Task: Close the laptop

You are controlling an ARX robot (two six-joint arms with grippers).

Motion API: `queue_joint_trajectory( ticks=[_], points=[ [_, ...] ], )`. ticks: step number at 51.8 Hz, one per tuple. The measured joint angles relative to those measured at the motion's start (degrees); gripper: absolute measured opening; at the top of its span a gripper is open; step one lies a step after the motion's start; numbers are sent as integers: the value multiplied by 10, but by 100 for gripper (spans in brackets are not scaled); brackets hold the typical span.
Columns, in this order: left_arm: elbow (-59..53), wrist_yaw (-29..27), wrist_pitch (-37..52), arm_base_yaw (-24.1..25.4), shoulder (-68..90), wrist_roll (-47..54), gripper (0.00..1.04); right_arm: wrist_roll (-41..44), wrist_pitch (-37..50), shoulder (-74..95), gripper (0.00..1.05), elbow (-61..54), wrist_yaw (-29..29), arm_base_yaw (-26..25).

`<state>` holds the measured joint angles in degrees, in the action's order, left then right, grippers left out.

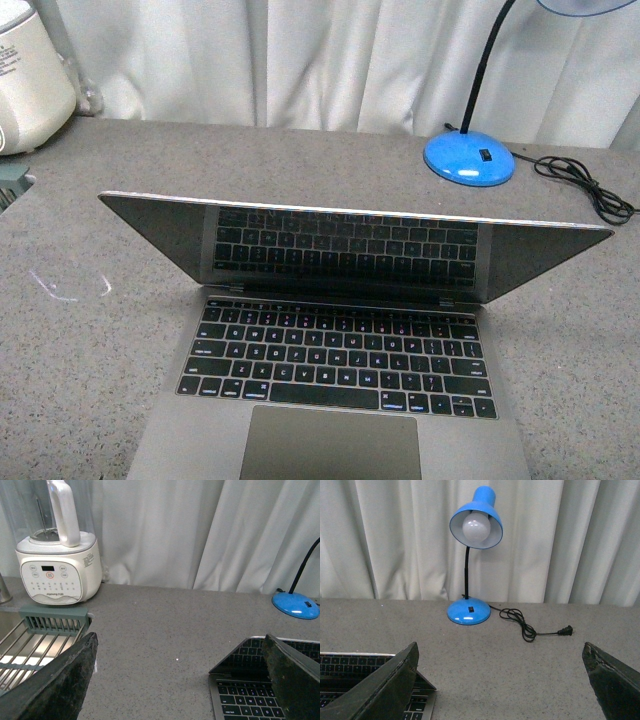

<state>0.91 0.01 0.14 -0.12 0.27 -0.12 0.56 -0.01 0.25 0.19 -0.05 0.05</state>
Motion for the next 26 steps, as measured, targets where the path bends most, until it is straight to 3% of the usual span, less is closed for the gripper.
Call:
queue_joint_trajectory(
  ticks=[26],
  points=[
    [0,0,0,0,0,0,98,0,0,0,96,0,0,0]
  ],
)
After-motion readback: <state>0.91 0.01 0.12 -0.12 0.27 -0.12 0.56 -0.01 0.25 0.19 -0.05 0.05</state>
